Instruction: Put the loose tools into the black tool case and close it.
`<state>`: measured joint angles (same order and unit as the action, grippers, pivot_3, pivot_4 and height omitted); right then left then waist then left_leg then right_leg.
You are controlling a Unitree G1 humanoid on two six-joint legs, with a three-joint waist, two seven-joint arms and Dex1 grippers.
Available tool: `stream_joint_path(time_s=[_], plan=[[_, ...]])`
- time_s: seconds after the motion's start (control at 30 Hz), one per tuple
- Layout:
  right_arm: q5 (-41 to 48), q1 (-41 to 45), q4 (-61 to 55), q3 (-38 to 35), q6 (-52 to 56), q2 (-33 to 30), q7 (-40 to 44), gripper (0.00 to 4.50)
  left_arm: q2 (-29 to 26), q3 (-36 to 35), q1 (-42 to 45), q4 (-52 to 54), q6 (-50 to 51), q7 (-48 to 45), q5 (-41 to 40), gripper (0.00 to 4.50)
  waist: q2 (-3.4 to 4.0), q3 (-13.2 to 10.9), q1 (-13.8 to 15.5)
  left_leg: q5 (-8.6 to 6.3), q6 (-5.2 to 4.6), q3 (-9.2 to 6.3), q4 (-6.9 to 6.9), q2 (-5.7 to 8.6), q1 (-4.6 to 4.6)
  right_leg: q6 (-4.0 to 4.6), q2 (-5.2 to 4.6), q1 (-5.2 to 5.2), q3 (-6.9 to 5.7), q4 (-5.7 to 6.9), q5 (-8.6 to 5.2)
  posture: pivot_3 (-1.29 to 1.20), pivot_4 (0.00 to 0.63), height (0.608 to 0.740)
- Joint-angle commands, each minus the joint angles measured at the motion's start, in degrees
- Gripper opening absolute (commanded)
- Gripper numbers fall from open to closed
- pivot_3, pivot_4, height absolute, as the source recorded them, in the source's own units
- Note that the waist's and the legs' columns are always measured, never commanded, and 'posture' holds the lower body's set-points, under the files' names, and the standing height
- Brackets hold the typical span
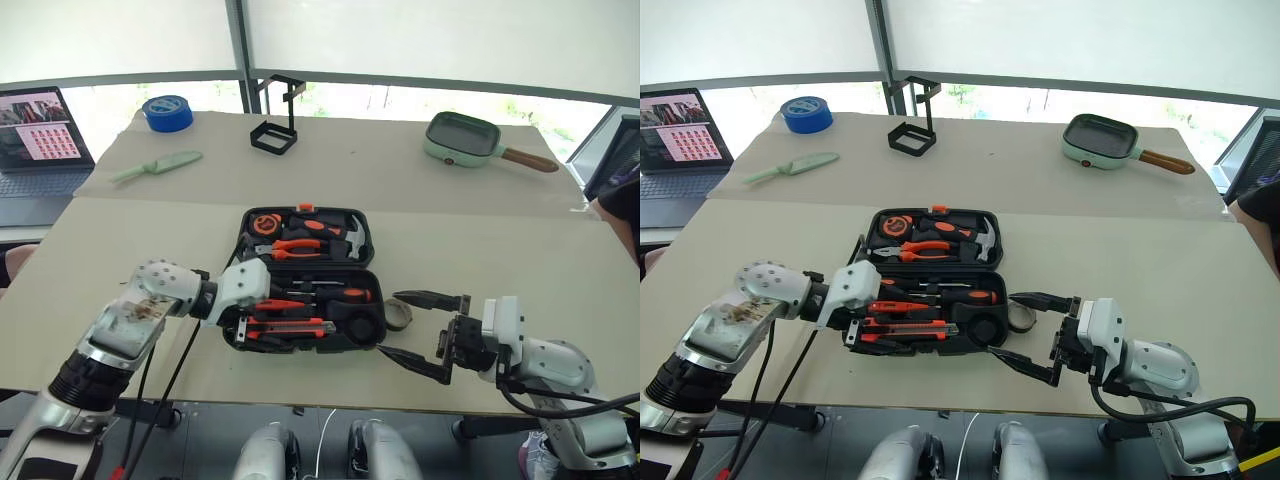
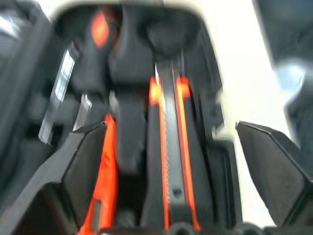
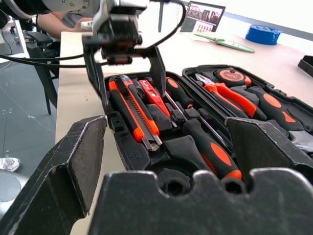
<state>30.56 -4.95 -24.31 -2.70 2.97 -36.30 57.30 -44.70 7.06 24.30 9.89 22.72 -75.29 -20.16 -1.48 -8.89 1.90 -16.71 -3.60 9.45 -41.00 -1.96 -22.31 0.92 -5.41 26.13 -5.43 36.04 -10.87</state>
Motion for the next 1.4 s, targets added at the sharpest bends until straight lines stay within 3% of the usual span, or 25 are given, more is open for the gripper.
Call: stream_joint_path(time_s=[0.03, 0.07, 0.1, 0.13, 0.4, 0.43, 0.57, 0.9, 1.07, 1.13, 1.2, 1.4], plan=[[0.4, 0.0, -1.7, -0.2, -0.3, 0.5, -0.2, 4.50, 1.3, -3.9, -1.8, -1.6, -2.8, 0.9, -2.6, 3.94, 0.00, 0.0, 0.0, 0.01, 0.01, 0.00, 0.01, 0.00, 0.02, 0.00, 0.00, 0.00, 0.00, 0.00, 0.00, 0.00, 0.150, 0.740], [0.2, -0.1, -1.6, -0.1, -0.4, 0.6, -0.3, 4.50, 0.7, -3.5, -3.1, -1.9, -3.8, -0.1, -2.2, 3.92, 0.00, 0.0, -0.1, 0.01, 0.02, 0.00, 0.02, 0.00, 0.03, 0.00, 0.01, -0.01, 0.00, 0.00, 0.00, 0.00, 0.150, 0.740], [0.0, -0.1, -1.6, 0.1, -0.4, 0.8, -0.4, 4.50, 0.6, -3.3, -4.2, -2.2, -5.1, -1.0, -2.0, 3.27, 0.00, 0.0, -0.4, 0.02, 0.04, 0.00, 0.02, 0.00, 0.03, 0.00, 0.02, -0.02, 0.00, 0.01, 0.00, 0.00, 0.150, 0.740], [-0.1, -0.1, -1.5, 0.3, -0.4, 0.9, -0.5, 4.50, 0.7, -3.2, -5.3, -2.3, -5.5, -1.1, -1.9, 3.15, 0.00, 0.0, -0.5, 0.02, 0.04, 0.01, 0.02, 0.01, 0.05, 0.00, 0.02, -0.04, 0.00, 0.01, 0.00, 0.00, 0.150, 0.740], [-0.4, 0.0, -1.1, 0.3, -0.1, 1.1, -0.6, 4.50, 1.5, 2.0, -11.3, -3.6, -9.6, 4.6, 6.6, 0.20, 0.02, 0.0, -1.1, 0.01, 0.05, -0.02, 0.04, 0.00, 0.06, 0.00, -0.02, -0.03, -0.02, -0.01, 0.00, 0.00, 0.150, 0.740], [-0.4, 0.0, -1.1, 0.3, -0.1, 1.0, -0.6, 4.50, 1.2, 2.7, -11.7, -3.2, -8.7, 4.6, 6.7, 0.05, 0.06, 0.0, -1.1, -0.01, 0.02, -0.02, 0.06, 0.00, 0.11, 0.00, -0.07, -0.07, 0.02, 0.00, 0.00, 0.00, 0.150, 0.740], [-0.4, -0.3, -1.5, 0.4, 0.3, 1.0, -0.9, 4.50, 1.8, 4.6, -12.6, -2.6, -6.1, 7.3, 7.7, 0.05, 0.29, 0.2, -1.2, -0.02, -0.01, 0.00, 0.11, 0.00, 0.20, 0.00, -0.09, -0.12, 0.05, 0.00, 0.00, 0.00, 0.150, 0.740], [-1.0, -0.1, -1.3, -0.1, 0.0, 1.1, -2.1, 4.50, 2.9, 5.4, -12.9, -5.0, -10.4, 9.3, 9.3, 0.05, 0.79, 0.6, -1.1, -0.09, -0.11, 0.00, 0.15, 0.01, 0.31, 0.00, -0.10, -0.19, 0.08, -0.01, -0.01, 0.00, 0.150, 0.740], [0.3, -2.5, -0.5, -5.7, 0.3, -1.7, -1.4, 4.50, 7.3, -4.4, -12.2, -4.1, -10.3, 9.0, -3.0, 0.05, 0.77, 0.6, -0.9, -0.24, -0.38, -0.01, 0.13, 0.01, 0.23, -0.01, -0.15, -0.15, 0.07, 0.00, -0.01, 0.00, 0.150, 0.740], [0.8, -4.7, 0.0, -8.9, 0.1, -3.0, -0.9, 4.50, 5.5, -7.9, -12.9, -1.1, -3.2, 6.0, -11.1, 0.57, 0.66, 0.5, -1.0, -0.20, -0.31, -0.02, 0.08, 0.00, 0.11, -0.01, -0.13, -0.06, 0.04, 0.00, 0.00, 0.00, 0.150, 0.740], [0.9, -7.9, 1.2, -12.1, -0.9, -3.5, -0.2, 4.50, 4.7, -10.4, -13.6, -0.6, -4.9, 5.6, -11.6, 1.24, 0.65, 0.5, -1.1, -0.05, -0.06, -0.03, 0.09, -0.02, 0.06, -0.01, -0.11, -0.01, 0.01, 0.00, -0.01, 0.00, 0.150, 0.740], [-6.1, -18.6, 12.4, -18.6, -14.4, -3.2, 4.2, 4.50, 2.9, -19.5, -22.0, -5.1, -20.4, -2.2, -10.9, 3.28, 0.66, 0.5, -1.3, -0.08, -0.09, 0.01, 0.18, 0.01, 0.12, -0.14, -0.12, -0.09, 0.02, -0.10, -0.11, 0.00, 0.150, 0.740]])
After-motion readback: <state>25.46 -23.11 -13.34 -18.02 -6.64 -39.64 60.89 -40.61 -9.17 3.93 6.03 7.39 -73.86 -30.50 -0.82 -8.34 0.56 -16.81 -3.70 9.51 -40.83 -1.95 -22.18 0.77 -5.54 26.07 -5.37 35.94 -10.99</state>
